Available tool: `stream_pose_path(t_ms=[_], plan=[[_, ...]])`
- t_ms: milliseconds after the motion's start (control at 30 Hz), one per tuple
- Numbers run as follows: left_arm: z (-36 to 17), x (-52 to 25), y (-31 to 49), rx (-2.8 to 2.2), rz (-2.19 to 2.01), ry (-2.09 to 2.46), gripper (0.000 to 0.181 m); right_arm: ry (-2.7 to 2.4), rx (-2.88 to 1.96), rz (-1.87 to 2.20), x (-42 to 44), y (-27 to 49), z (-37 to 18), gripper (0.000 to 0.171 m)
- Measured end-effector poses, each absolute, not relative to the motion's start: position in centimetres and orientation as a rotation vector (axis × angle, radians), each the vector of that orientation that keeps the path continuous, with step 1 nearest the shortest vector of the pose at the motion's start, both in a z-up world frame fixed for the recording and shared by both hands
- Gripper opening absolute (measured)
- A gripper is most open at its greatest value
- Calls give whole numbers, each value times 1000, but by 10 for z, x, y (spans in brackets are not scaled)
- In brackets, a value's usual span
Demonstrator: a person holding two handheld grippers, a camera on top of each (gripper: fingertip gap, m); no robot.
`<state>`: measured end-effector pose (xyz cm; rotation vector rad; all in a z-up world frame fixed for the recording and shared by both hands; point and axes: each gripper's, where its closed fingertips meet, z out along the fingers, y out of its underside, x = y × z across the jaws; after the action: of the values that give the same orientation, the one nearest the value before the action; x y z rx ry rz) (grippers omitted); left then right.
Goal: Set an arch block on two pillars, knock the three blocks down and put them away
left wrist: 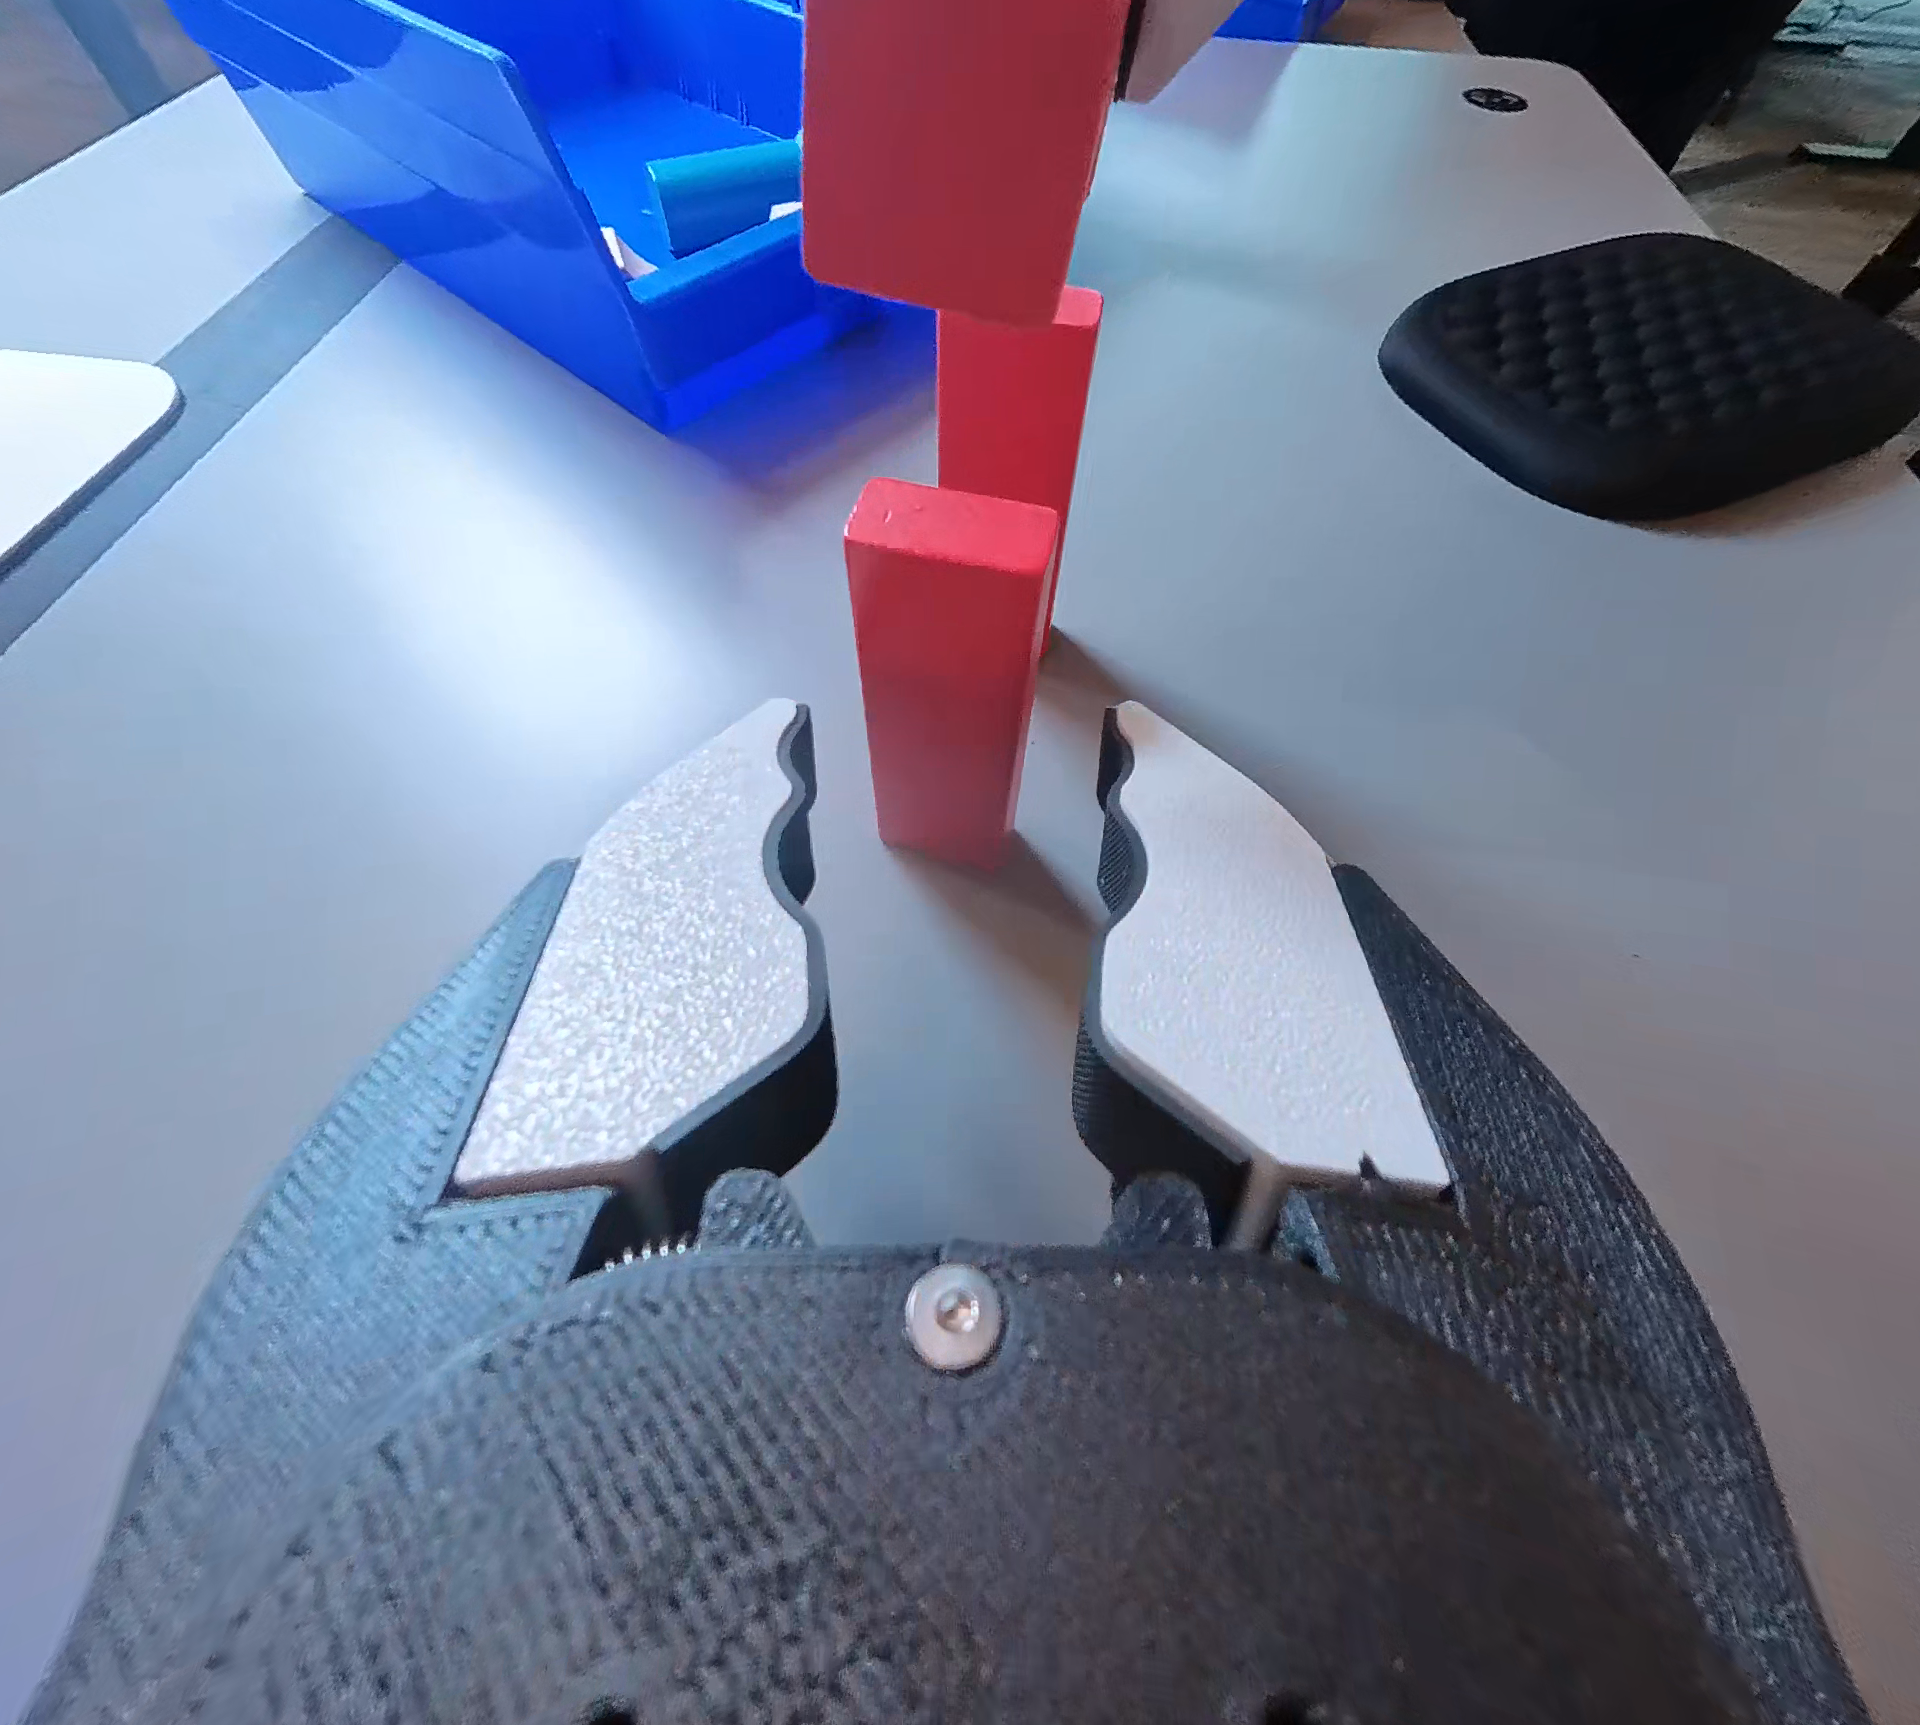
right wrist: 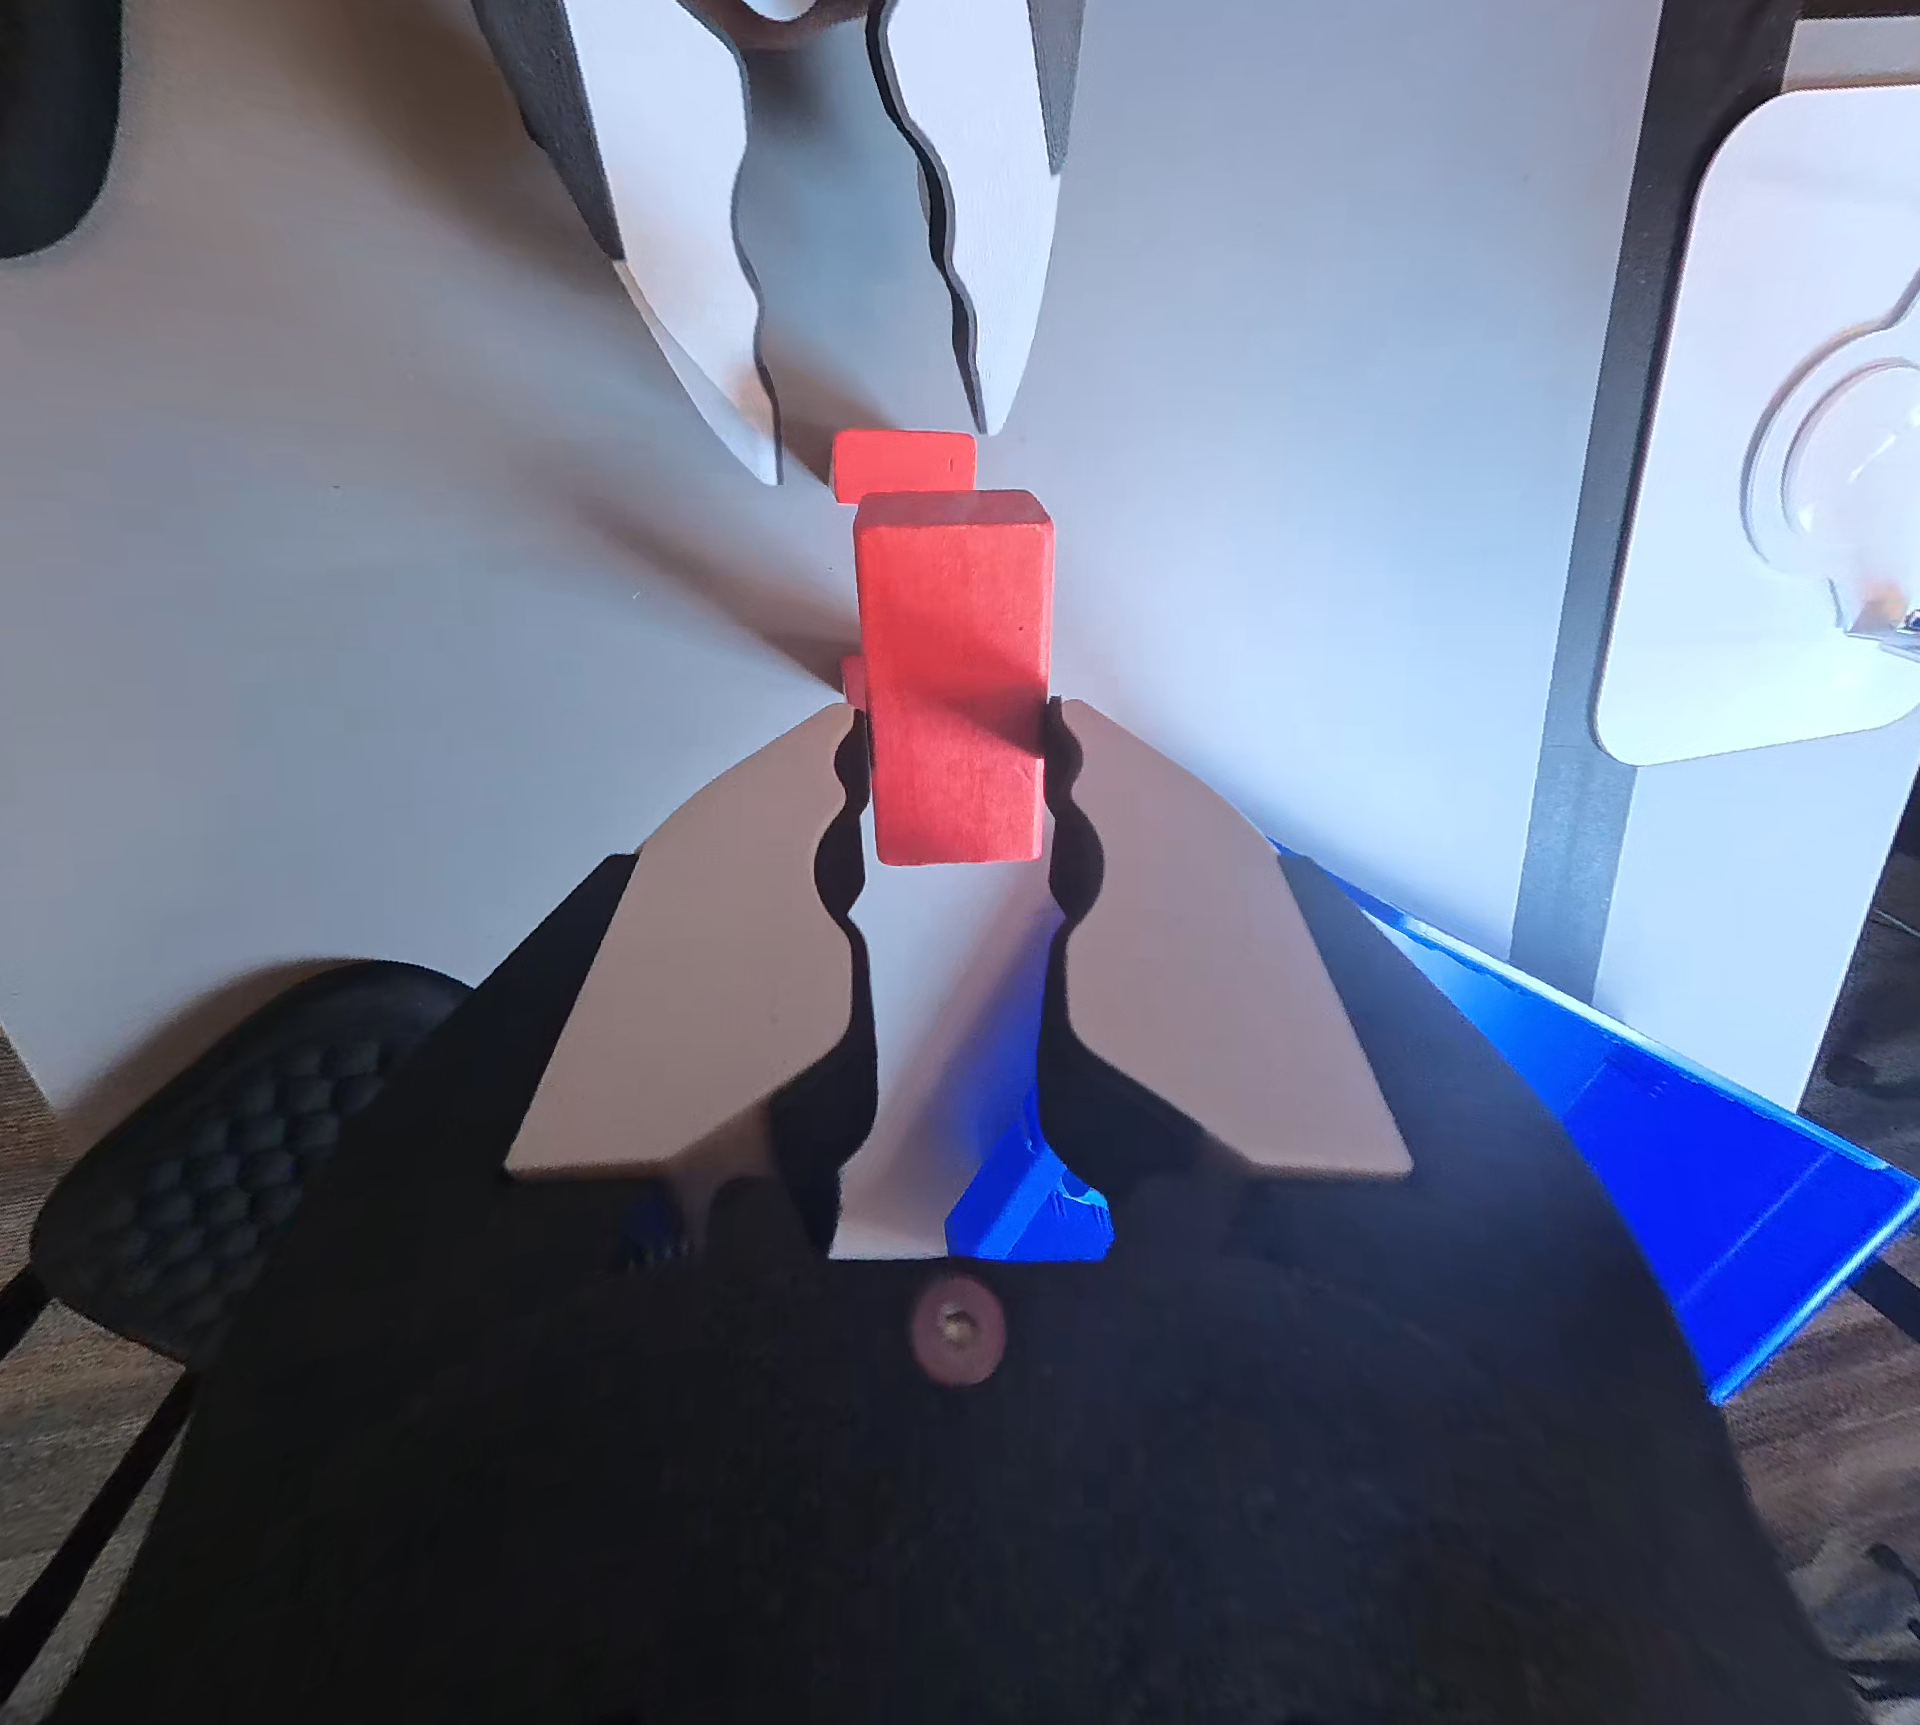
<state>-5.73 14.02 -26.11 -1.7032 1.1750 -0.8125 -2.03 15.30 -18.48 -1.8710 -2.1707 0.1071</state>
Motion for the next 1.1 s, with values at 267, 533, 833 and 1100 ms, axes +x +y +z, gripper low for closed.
stream_pose_path(t_ms=[267,533,833,1100], plan=[[-268,-49,144,-1704,-797,1211,31,-2185,-1868,102,-16,151,-184,32],[-268,-41,147,-1697,-766,1173,31,-2174,-1879,112,-12,151,-184,32],[-267,-42,147,-1706,-793,1160,43,-2184,-1885,106,-12,151,-189,32],[-271,-55,134,-1741,-756,1167,52,-2208,-1903,89,-12,152,-194,32]])
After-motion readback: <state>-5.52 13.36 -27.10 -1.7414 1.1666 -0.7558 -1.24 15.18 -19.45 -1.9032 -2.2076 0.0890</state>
